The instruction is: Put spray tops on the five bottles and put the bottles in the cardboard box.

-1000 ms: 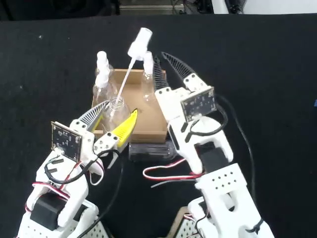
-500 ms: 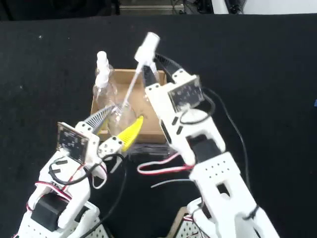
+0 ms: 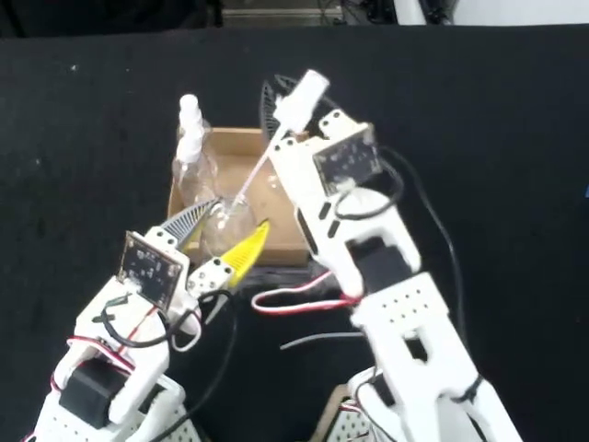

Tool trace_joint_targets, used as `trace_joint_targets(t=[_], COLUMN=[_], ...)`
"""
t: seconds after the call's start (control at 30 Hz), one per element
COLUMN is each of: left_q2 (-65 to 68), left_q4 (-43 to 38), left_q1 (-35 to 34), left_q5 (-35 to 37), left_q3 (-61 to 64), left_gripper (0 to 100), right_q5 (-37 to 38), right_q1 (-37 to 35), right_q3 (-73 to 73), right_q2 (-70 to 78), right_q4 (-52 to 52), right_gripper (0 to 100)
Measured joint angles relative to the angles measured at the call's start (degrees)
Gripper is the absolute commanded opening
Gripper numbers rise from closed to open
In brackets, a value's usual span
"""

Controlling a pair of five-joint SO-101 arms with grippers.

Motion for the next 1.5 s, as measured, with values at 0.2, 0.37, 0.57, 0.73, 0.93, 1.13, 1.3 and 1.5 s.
trace_joint_targets(t=[0.2, 0.37, 0.57, 0.73, 0.93, 1.13, 1.3, 1.5], left_q2=[-0.1, -0.1, -0.1, -0.1, -0.1, -0.1, 0.0, 0.0], left_q4=[0.0, 0.0, 0.0, 0.0, 0.0, 0.0, 0.1, -2.0], left_q1=[0.0, 0.0, 0.2, 0.3, 0.3, 0.3, -1.9, -7.4], left_q5=[-0.1, -0.1, -0.1, -0.1, -0.1, -0.1, 1.7, 7.9], left_q3=[0.0, 0.0, 0.0, 0.0, 0.0, 1.1, 1.4, 1.4], left_gripper=[3, 3, 3, 3, 3, 3, 3, 3], right_q5=[0.4, 9.4, 15.6, 14.9, 4.8, 2.2, 1.7, -0.7], right_q1=[-1.5, -8.4, -11.2, -9.9, -1.5, 3.3, 7.3, 3.8], right_q3=[1.1, 1.1, 1.1, -3.2, -15.4, -28.8, -37.5, -43.3], right_q2=[-5.5, -7.7, -7.8, -3.3, -1.0, -1.0, -1.0, -1.1], right_q4=[0.9, 7.1, 8.4, 8.8, 24.9, 49.6, 62.2, 74.5], right_gripper=[1.1, 1.1, 1.2, 1.5, 1.6, 1.6, 13.4, 9.0])
